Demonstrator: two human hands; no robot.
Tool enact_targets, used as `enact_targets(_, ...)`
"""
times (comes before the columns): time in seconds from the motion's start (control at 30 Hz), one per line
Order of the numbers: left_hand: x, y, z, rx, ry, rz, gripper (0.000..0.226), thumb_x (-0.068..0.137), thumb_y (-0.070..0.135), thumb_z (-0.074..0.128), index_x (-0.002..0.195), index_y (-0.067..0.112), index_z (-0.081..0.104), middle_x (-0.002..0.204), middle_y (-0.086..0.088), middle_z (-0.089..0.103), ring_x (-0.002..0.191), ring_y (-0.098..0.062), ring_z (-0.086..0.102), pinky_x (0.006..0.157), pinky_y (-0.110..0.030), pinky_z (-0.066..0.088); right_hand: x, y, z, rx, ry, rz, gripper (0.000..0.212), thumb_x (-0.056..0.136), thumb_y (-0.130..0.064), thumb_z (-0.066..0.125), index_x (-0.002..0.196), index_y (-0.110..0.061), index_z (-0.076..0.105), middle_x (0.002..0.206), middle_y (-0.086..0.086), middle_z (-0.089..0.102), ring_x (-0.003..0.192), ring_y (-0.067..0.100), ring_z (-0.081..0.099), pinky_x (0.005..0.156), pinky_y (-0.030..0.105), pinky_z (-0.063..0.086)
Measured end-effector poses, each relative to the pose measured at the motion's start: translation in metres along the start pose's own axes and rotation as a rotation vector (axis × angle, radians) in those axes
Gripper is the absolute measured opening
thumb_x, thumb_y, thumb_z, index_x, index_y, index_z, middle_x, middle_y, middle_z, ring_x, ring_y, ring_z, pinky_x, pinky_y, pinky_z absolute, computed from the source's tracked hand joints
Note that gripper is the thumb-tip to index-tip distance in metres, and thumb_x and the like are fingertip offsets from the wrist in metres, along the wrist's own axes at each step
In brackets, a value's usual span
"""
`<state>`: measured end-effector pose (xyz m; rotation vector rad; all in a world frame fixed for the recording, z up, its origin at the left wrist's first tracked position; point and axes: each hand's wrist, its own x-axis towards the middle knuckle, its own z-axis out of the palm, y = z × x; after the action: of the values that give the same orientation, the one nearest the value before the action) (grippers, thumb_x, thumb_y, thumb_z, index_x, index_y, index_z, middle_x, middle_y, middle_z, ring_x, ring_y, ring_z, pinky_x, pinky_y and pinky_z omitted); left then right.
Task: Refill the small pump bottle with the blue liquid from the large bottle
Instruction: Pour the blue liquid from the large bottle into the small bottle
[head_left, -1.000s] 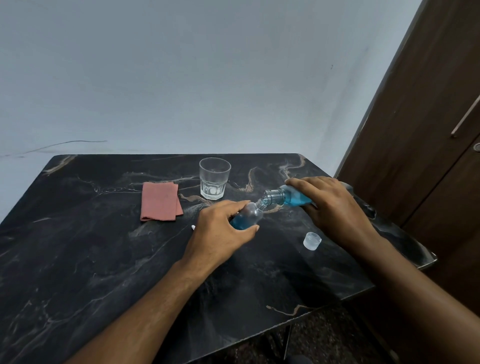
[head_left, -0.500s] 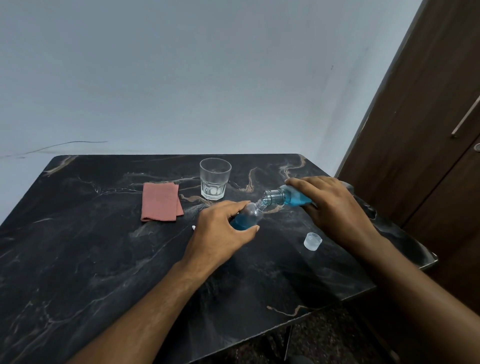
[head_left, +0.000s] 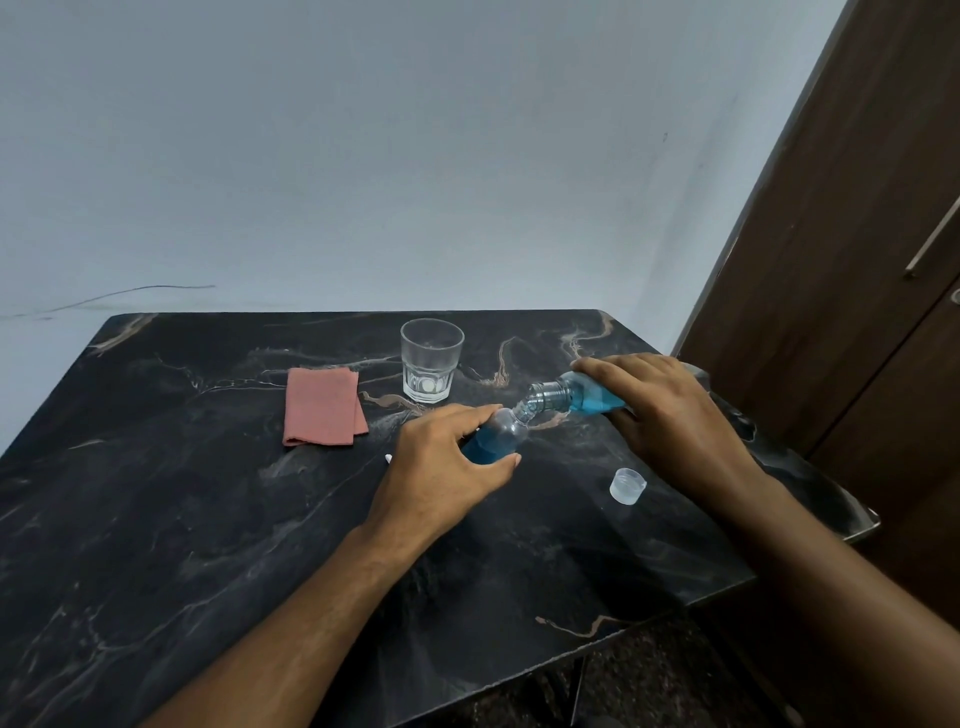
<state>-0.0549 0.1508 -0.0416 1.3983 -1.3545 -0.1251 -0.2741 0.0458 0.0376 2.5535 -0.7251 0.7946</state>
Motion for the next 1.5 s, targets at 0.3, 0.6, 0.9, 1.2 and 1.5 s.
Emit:
enact_targets(0.3, -0.0004, 0.0008, -0.0010, 0.011, -0.006, 0.006, 0.054, 0.069, 0.031, 0.092, 0.119, 0.030, 0.075, 0.100, 0.017, 0.074, 0.091, 0.003, 0.068, 0.078, -0.017, 0.056, 0.0003, -0.0006, -0.0007, -0.007, -0.004, -0.009, 0.056, 0.080, -0.008, 0.083, 0.132, -0.013, 0.064, 0.120, 0.007, 0.071, 0.106, 0.030, 0.066, 0.092, 0.046, 0.050)
enact_targets(0.6, -0.0008, 0.0019, -0.0017, -0.004, -0.012, -0.001, 0.054, 0.069, 0.030, 0.091, 0.120, 0.029, 0.074, 0.101, 0.017, 0.074, 0.094, 0.002, 0.068, 0.081, -0.020, 0.058, 0.0005, -0.0004, -0.0007, -0.017, -0.001, -0.013, 0.057, 0.079, -0.009, 0.083, 0.132, -0.013, 0.064, 0.119, 0.007, 0.071, 0.106, 0.030, 0.066, 0.092, 0.046, 0.051)
enact_targets(0.9, -0.0005, 0.0015, -0.0008, -0.015, 0.000, -0.007, 0.053, 0.069, 0.029, 0.091, 0.119, 0.030, 0.075, 0.100, 0.017, 0.074, 0.093, 0.002, 0.068, 0.080, -0.022, 0.058, 0.0019, 0.0014, -0.0002, -0.023, -0.016, -0.017, 0.056, 0.082, -0.011, 0.081, 0.134, -0.015, 0.062, 0.122, 0.005, 0.071, 0.108, 0.028, 0.065, 0.094, 0.044, 0.049)
enact_targets(1.2, -0.0005, 0.0015, -0.0011, -0.009, -0.002, 0.000, 0.053, 0.069, 0.030, 0.091, 0.120, 0.029, 0.075, 0.102, 0.016, 0.074, 0.094, 0.002, 0.068, 0.080, -0.019, 0.057, 0.0028, -0.0014, -0.0028, -0.028, -0.008, -0.023, 0.056, 0.080, -0.009, 0.083, 0.132, -0.013, 0.064, 0.120, 0.007, 0.072, 0.106, 0.030, 0.066, 0.092, 0.046, 0.050)
enact_targets(1.5, -0.0010, 0.0021, -0.0015, -0.002, -0.012, -0.010, 0.054, 0.069, 0.031, 0.091, 0.120, 0.030, 0.074, 0.101, 0.017, 0.074, 0.093, 0.002, 0.068, 0.080, -0.019, 0.057, 0.0024, -0.0020, -0.0030, -0.028, -0.014, -0.022, 0.056, 0.080, -0.008, 0.083, 0.133, -0.013, 0.064, 0.121, 0.009, 0.071, 0.107, 0.031, 0.066, 0.092, 0.048, 0.051)
